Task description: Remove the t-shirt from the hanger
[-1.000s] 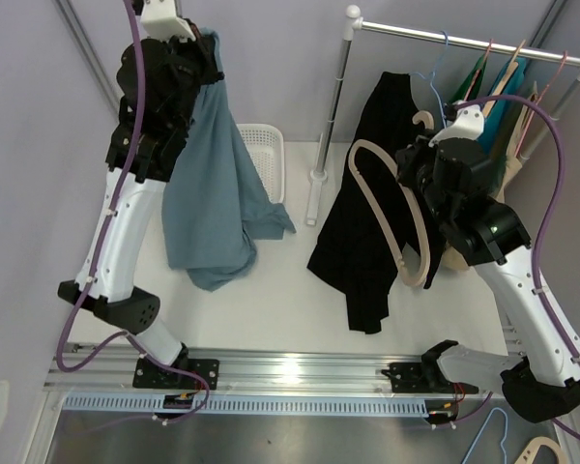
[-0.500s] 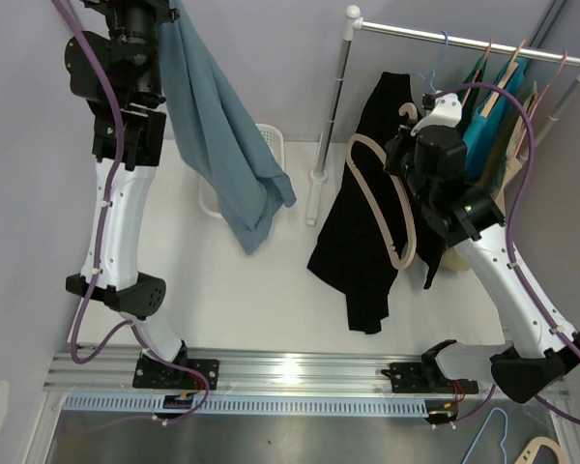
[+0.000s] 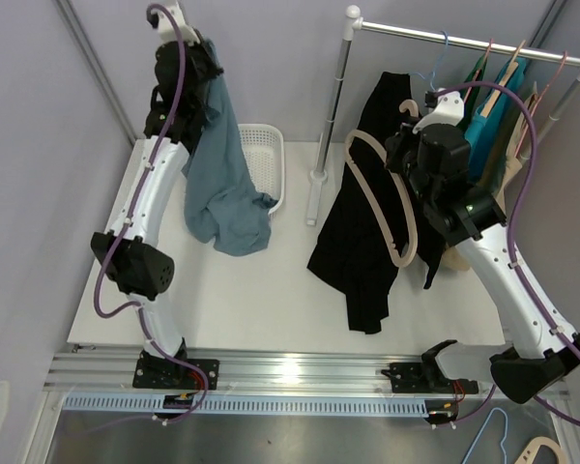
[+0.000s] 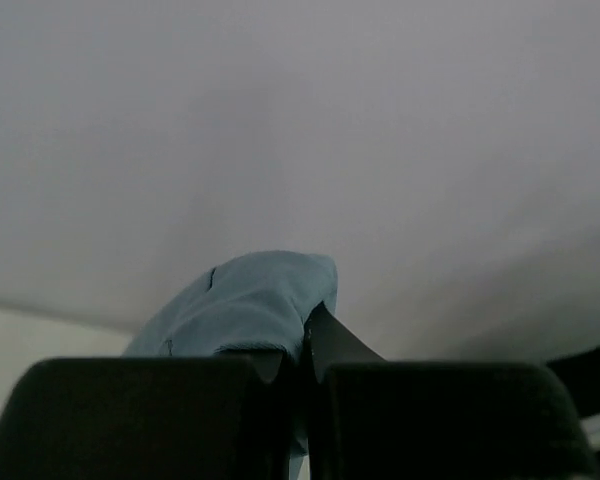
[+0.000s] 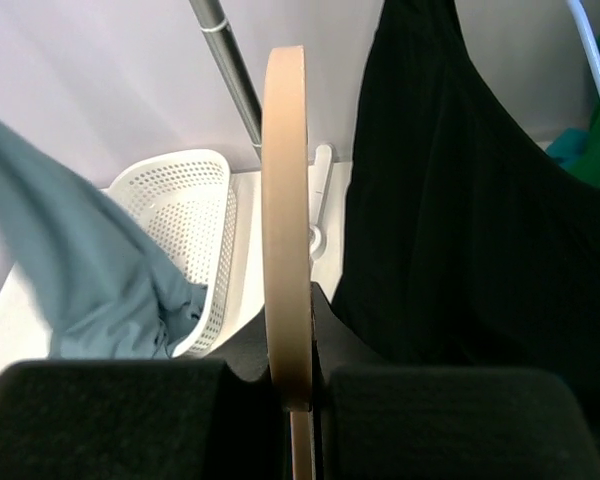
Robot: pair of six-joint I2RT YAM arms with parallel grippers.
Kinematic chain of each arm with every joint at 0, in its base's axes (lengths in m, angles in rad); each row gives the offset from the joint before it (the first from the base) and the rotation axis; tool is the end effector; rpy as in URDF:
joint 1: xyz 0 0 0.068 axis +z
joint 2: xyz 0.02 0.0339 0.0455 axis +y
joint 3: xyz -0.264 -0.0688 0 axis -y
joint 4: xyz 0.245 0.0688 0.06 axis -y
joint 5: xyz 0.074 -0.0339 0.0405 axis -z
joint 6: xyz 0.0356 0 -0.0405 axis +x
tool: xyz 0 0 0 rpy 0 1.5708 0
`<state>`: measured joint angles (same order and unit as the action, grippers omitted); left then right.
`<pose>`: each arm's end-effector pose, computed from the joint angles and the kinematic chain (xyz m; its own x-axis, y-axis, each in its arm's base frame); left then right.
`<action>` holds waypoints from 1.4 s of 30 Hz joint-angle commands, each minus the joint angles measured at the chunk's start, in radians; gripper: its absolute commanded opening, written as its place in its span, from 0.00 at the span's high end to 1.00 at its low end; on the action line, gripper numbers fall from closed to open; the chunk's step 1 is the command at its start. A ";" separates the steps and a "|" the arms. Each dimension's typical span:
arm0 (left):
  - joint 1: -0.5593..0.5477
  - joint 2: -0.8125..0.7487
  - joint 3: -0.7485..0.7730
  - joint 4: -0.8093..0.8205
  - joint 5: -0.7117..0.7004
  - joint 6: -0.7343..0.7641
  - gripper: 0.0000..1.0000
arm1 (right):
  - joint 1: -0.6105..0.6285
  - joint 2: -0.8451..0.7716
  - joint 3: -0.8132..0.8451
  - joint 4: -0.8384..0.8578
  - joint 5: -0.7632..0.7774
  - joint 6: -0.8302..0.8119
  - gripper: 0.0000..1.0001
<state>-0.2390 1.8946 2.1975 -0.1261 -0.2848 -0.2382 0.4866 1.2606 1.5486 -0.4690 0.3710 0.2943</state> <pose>0.4167 -0.0912 0.5132 0.1759 -0.2759 -0.9450 0.0000 0.9599 -0.2803 0.2383 0.1114 0.4727 -0.1873 0.2068 -0.9603 -0.0692 0.9724 0.2229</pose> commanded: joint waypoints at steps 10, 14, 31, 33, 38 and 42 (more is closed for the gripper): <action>-0.005 -0.370 -0.858 -0.105 0.105 -0.504 0.99 | -0.068 0.042 0.115 0.259 -0.058 -0.156 1.00; -0.011 -0.321 -0.912 -0.141 0.171 -0.527 0.99 | -0.131 0.101 0.178 0.369 -0.110 -0.184 1.00; 0.003 -0.138 -0.426 -0.356 0.417 -0.339 0.01 | -0.226 0.652 0.830 0.244 -0.287 -0.195 1.00; 0.000 -0.182 -0.442 -0.328 0.438 -0.316 0.01 | -0.227 0.692 0.847 0.262 -0.297 -0.192 1.00; -0.003 -0.295 -0.553 -0.234 0.426 -0.260 0.01 | -0.229 0.750 0.910 0.284 -0.290 -0.205 1.00; -0.003 -0.229 -0.506 -0.288 0.441 -0.269 0.00 | -0.230 0.772 0.933 0.259 -0.290 -0.182 1.00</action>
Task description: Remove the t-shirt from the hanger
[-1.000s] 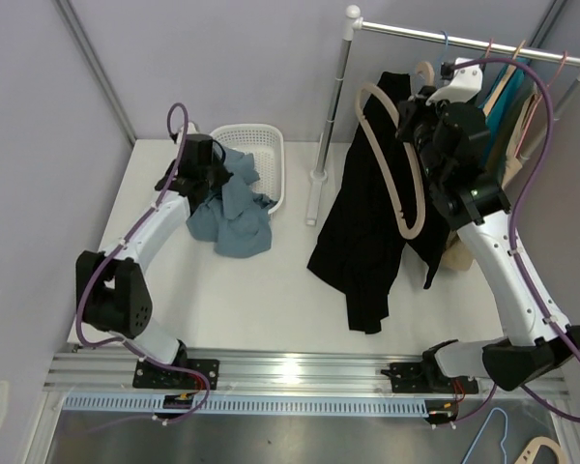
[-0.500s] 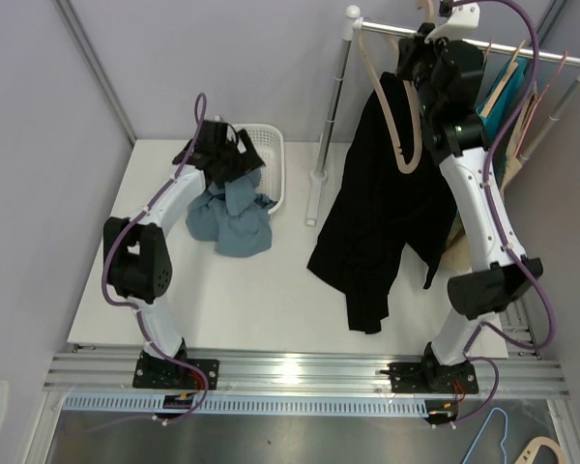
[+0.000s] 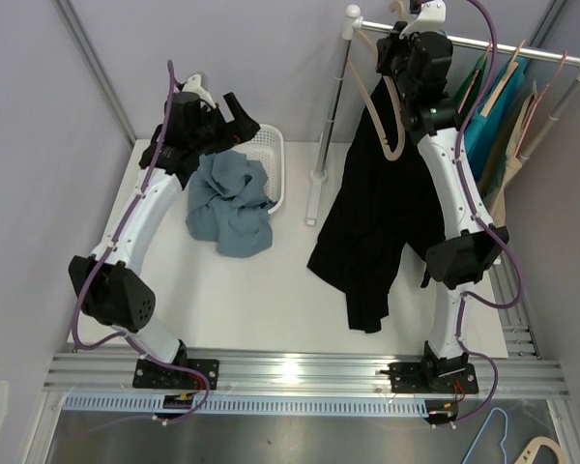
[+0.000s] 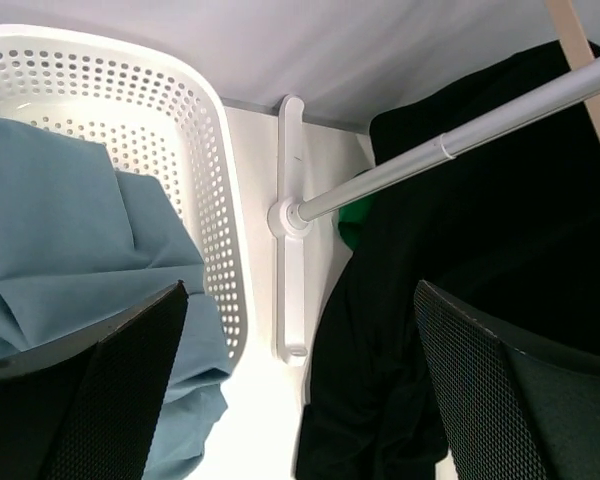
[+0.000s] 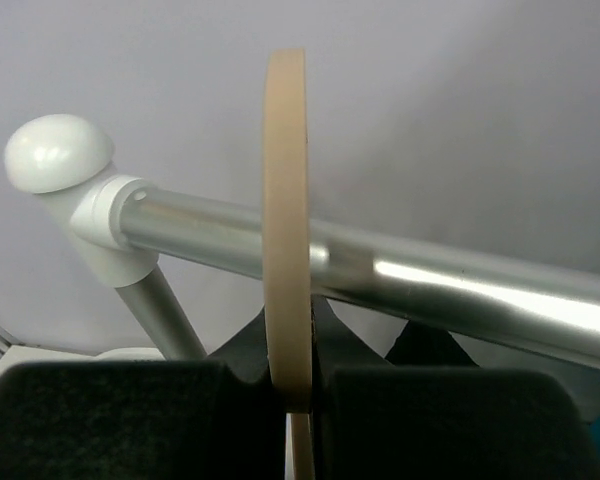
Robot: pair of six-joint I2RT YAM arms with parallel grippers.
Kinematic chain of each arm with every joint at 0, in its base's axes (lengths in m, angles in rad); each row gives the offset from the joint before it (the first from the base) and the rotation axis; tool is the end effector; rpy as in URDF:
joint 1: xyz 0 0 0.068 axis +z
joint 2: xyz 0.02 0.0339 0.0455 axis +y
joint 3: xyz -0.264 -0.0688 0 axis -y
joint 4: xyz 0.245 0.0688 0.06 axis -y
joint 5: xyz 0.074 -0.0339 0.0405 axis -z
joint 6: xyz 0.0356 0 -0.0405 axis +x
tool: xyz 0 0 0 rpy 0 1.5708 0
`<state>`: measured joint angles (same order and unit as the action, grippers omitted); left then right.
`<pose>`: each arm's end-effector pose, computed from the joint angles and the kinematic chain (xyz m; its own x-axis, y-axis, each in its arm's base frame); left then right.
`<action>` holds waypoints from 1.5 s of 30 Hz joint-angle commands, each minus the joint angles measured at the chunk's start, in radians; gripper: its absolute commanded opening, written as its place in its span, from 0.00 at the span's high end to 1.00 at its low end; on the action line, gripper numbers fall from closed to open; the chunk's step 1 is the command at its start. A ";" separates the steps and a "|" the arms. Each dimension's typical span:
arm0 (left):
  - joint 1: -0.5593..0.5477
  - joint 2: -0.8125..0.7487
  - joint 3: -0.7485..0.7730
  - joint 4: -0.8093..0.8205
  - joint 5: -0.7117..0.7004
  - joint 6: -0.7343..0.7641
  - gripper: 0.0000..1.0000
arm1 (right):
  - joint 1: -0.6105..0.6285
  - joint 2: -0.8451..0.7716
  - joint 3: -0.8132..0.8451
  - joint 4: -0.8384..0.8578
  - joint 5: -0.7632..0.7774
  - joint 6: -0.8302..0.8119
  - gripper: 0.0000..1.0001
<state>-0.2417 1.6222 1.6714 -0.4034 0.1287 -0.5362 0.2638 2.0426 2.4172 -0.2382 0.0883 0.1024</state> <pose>0.3658 -0.0949 0.4112 -0.4705 -0.4058 -0.7835 0.1325 0.8454 -0.5174 0.4396 0.1155 0.5090 0.1127 0.1359 -0.9843 -0.1879 0.9756 0.1132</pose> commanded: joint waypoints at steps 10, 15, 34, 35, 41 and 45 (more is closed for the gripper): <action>-0.004 -0.022 -0.168 0.139 -0.024 0.016 0.01 | -0.011 -0.007 -0.006 0.033 -0.004 0.025 1.00; -0.004 -0.129 -0.223 0.196 -0.075 0.035 0.00 | 0.005 -0.001 -0.018 0.022 -0.045 0.046 1.00; -0.021 -0.266 -0.164 0.138 -0.051 0.067 0.01 | 0.055 -0.142 -0.047 -0.128 -0.018 0.025 0.13; -0.021 -0.272 -0.151 0.130 -0.044 0.068 0.00 | 0.051 -0.168 -0.052 -0.182 -0.019 0.034 0.12; -0.034 -0.341 -0.133 0.133 -0.021 0.071 0.00 | -0.020 -0.468 -0.318 -0.213 -0.091 0.065 0.06; -0.056 -0.352 -0.127 0.117 -0.029 0.070 0.01 | -0.070 -0.548 -0.359 -0.311 -0.185 0.028 0.06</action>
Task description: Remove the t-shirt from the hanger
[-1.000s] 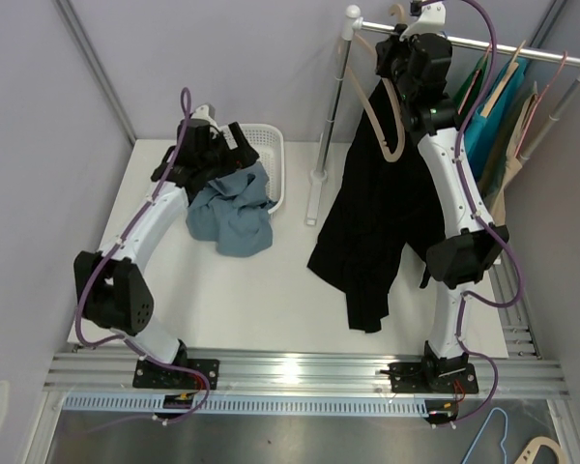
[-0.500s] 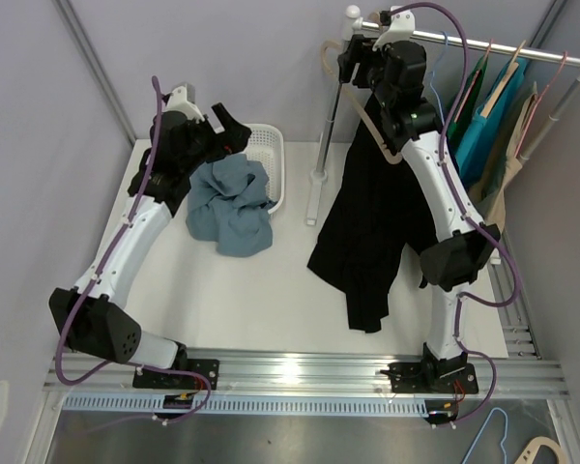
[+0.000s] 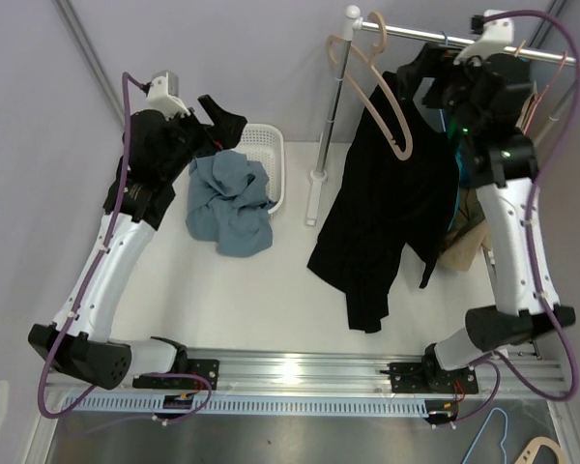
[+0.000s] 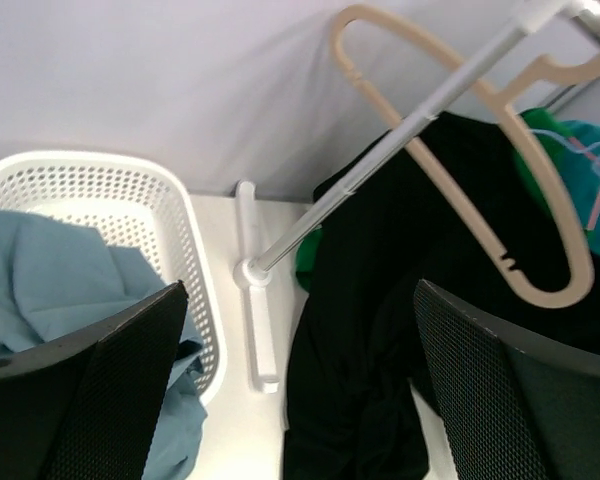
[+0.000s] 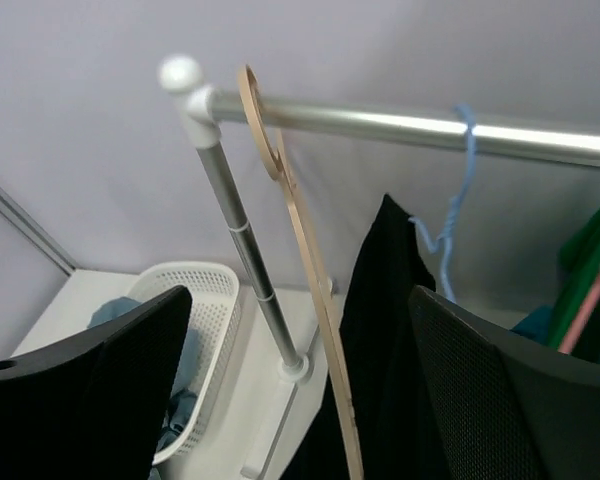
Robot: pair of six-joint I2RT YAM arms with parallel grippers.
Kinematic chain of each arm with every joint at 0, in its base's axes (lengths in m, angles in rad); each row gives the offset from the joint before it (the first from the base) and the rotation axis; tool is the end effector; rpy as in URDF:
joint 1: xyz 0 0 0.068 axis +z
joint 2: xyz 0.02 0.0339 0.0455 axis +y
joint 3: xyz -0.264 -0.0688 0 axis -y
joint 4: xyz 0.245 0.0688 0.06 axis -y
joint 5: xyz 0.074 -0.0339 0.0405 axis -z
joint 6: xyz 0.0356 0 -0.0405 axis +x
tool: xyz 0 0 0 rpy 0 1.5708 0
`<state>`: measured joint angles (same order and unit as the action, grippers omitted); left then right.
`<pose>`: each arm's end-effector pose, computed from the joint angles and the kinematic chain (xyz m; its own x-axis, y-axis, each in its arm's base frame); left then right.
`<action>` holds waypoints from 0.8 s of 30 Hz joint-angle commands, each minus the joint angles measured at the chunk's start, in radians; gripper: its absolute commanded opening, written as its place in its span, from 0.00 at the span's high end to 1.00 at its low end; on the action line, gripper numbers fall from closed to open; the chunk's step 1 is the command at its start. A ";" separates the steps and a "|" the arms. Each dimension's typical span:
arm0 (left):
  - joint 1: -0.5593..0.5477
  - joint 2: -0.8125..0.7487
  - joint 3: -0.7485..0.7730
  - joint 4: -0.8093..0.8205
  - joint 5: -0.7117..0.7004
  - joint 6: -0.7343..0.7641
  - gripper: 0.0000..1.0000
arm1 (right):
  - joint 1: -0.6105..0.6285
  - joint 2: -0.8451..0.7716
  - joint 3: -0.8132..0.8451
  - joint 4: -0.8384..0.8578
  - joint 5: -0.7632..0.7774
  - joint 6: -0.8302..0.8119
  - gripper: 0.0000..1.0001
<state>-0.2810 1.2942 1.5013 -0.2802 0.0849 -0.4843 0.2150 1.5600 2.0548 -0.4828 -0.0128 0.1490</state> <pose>0.2725 -0.0818 0.4686 -0.2286 -0.4169 -0.8798 0.2838 0.8359 -0.4698 0.3065 0.0674 0.5479 -0.0219 0.1471 -0.9889 -0.2251 0.9630 0.1483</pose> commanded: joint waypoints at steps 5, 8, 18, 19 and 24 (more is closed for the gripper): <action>-0.059 -0.001 0.091 -0.040 0.016 0.016 0.01 | -0.063 -0.052 0.057 -0.180 -0.058 -0.057 0.09; -0.099 0.008 0.108 -0.040 -0.005 0.035 0.01 | -0.091 -0.002 0.134 -0.246 -0.059 -0.057 0.10; -0.139 0.050 0.146 -0.050 -0.030 0.064 0.01 | -0.146 0.156 0.272 -0.292 -0.076 0.006 0.13; -0.141 0.057 0.149 -0.048 -0.030 0.065 0.01 | -0.147 0.167 0.271 -0.281 -0.076 0.011 0.13; -0.144 0.079 0.158 -0.045 -0.034 0.081 0.00 | -0.151 0.199 0.255 -0.226 -0.069 0.014 0.15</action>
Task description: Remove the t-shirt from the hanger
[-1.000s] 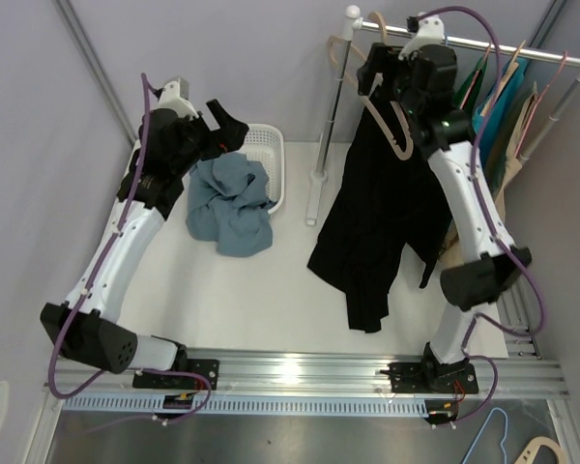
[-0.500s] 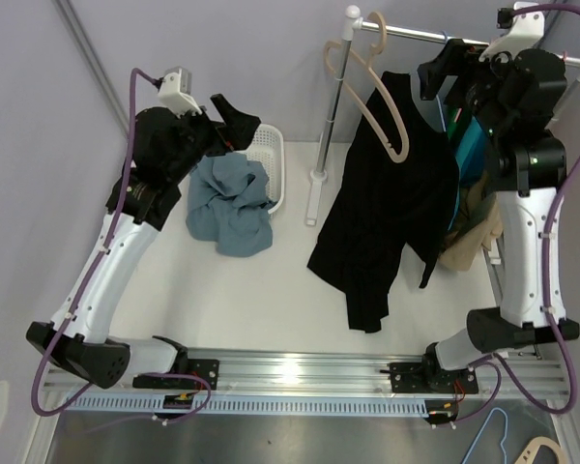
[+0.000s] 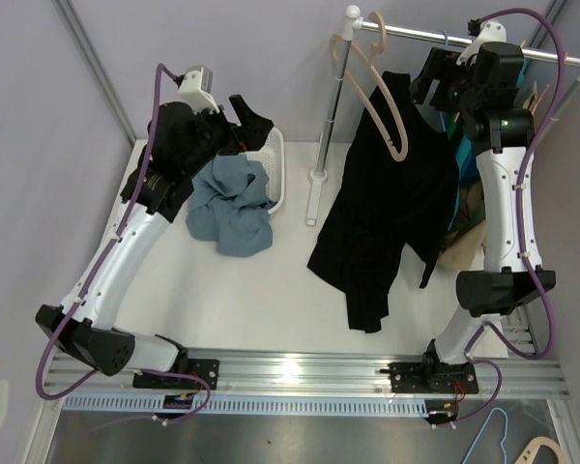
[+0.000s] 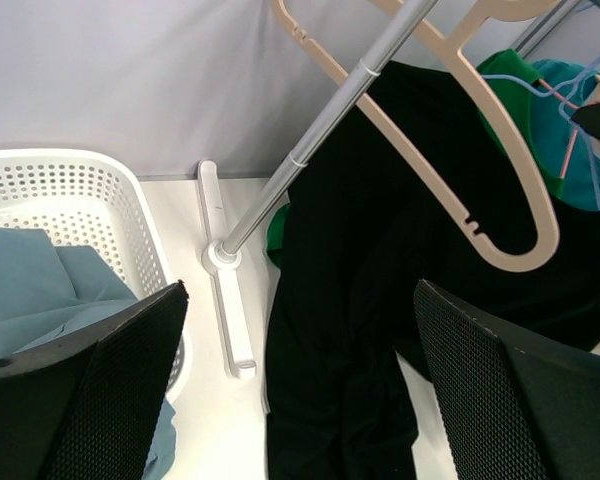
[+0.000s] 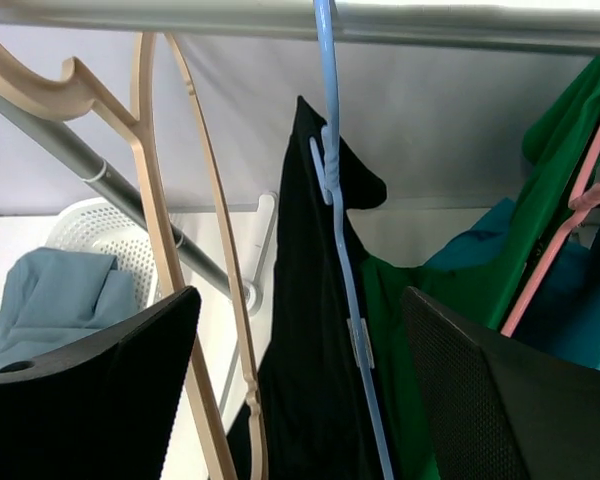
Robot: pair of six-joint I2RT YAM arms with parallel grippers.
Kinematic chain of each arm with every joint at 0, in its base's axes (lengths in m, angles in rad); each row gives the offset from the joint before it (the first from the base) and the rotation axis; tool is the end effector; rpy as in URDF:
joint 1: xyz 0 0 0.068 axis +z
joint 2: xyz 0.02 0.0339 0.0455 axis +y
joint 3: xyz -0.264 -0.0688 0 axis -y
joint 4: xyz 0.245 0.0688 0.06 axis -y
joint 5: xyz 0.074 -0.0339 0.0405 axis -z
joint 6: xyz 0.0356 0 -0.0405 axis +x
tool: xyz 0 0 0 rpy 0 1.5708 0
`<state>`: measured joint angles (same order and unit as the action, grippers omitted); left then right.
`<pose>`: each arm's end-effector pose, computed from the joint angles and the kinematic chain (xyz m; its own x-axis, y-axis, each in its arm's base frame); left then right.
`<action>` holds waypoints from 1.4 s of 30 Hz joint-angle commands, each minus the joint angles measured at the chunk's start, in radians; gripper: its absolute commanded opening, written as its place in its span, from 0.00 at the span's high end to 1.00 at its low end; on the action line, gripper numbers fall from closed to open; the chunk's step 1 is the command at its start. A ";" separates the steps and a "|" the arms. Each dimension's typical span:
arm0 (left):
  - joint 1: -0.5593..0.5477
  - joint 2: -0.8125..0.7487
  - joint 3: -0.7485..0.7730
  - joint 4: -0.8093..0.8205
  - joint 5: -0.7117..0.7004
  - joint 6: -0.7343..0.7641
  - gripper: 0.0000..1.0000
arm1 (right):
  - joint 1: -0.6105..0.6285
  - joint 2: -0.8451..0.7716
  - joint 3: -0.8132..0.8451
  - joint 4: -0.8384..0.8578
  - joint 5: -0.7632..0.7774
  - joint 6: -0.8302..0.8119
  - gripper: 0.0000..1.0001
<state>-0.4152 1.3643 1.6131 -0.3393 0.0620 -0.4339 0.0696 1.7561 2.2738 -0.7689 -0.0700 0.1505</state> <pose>0.2715 -0.1221 0.4805 -0.2680 -0.3404 -0.9013 0.3818 0.8214 -0.4238 0.3569 0.0274 0.5191 -0.2657 0.1314 -0.9551 -0.0982 0.9818 0.1624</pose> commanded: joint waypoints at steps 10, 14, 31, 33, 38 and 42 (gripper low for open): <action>-0.010 0.042 0.045 0.039 -0.007 0.038 0.00 | -0.014 0.089 0.084 0.125 -0.013 0.015 0.24; -0.010 0.058 0.067 0.031 -0.008 0.043 0.01 | -0.014 0.126 0.130 0.122 -0.028 0.020 0.40; -0.010 0.056 0.080 0.026 -0.010 0.052 0.00 | -0.016 0.164 0.216 0.158 -0.051 0.006 1.00; -0.010 0.067 0.123 0.011 -0.005 0.054 0.01 | -0.017 0.154 0.222 0.171 -0.057 0.004 1.00; -0.034 0.088 0.211 -0.023 -0.008 0.076 0.01 | -0.017 0.122 0.245 0.183 -0.076 0.004 1.00; -0.100 0.062 0.235 -0.015 -0.039 0.130 0.01 | -0.013 0.066 0.216 0.168 -0.059 0.015 1.00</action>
<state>-0.4664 1.4525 1.8057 -0.3614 0.0467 -0.3656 0.0570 1.9167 2.4523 -0.6743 -0.1249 0.1631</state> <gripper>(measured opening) 0.994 0.031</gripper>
